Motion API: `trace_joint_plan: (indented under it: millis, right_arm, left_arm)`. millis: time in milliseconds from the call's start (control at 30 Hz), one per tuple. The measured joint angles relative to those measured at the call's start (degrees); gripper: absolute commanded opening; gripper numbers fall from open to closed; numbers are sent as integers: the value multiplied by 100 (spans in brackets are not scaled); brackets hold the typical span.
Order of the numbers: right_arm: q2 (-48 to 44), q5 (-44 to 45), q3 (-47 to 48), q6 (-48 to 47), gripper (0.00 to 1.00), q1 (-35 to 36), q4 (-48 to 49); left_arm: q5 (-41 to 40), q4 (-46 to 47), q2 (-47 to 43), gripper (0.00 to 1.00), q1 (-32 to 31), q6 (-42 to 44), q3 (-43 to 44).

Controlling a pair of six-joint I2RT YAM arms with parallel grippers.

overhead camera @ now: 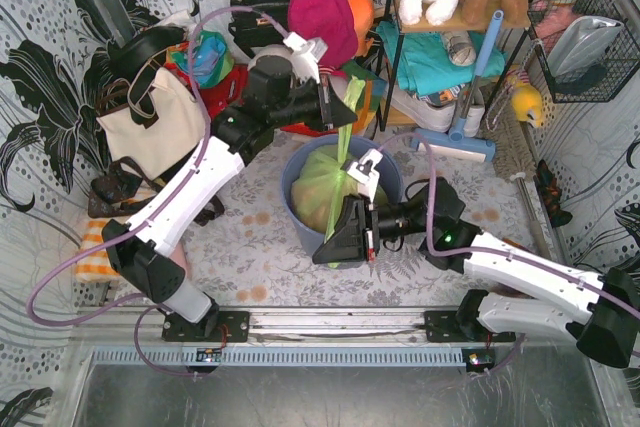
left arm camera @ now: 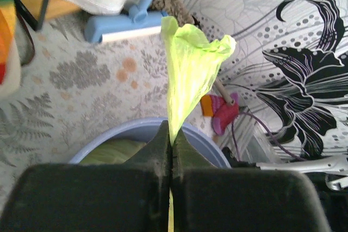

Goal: Tie the trash bag

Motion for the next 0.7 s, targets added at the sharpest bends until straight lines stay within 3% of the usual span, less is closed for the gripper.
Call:
trace_joint_plan:
  millis: [167,467,700]
  right_arm:
    - [-59,46,490,-153,0,-50,-367]
    - [-507,109,-922,70,0,50,-48]
    - [-551,142,-492,48,0,63,-352]
  left_arm:
    - [-516,-428,59,0,-74,343,533]
    - [-907,-420,181,0,-79,461,-334]
    - [-1014,-750,304,0,-72,531,68]
